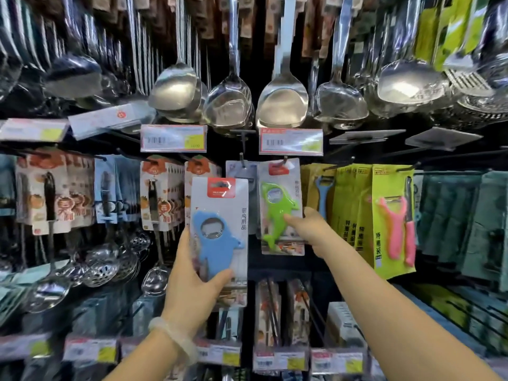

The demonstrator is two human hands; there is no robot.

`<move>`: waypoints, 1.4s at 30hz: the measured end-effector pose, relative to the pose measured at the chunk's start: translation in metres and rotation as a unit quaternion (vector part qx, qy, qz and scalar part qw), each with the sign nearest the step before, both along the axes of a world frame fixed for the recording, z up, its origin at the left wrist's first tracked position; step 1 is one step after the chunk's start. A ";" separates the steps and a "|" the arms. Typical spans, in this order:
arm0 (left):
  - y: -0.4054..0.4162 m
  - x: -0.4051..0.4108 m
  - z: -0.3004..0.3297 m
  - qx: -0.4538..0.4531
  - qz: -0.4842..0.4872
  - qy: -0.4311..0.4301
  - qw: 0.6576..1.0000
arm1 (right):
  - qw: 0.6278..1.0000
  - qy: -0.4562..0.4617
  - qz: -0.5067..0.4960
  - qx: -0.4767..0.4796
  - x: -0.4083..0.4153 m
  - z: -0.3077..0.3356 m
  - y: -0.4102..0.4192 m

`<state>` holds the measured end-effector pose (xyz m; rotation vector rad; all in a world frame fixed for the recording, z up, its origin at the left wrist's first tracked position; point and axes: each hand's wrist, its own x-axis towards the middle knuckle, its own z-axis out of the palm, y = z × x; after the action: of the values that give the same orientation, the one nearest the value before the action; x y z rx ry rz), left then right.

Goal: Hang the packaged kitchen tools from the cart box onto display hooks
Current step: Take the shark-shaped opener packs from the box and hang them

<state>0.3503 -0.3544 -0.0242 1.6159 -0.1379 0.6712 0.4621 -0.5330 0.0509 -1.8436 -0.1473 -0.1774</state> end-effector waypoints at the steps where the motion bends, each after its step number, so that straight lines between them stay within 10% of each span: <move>1: 0.000 0.004 -0.002 0.005 -0.005 0.003 1.000 | 0.999 -0.001 -0.006 -0.050 -0.001 -0.001 0.000; 8: -0.027 0.028 -0.009 0.050 -0.043 0.003 0.998 | 0.976 -0.151 0.153 0.015 -0.048 -0.027 0.006; 17: -0.069 0.055 0.030 0.069 -0.047 -0.034 0.996 | 0.959 -0.262 0.110 -0.003 -0.032 -0.005 -0.018; 42: -0.076 0.039 0.063 0.114 -0.080 -0.007 0.990 | 0.965 -0.222 0.122 -0.060 -0.042 0.037 -0.033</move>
<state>0.3888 -0.4307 0.0390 1.7970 -0.3615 0.5582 0.4205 -0.5658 0.0883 -1.8627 -0.7077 -0.4153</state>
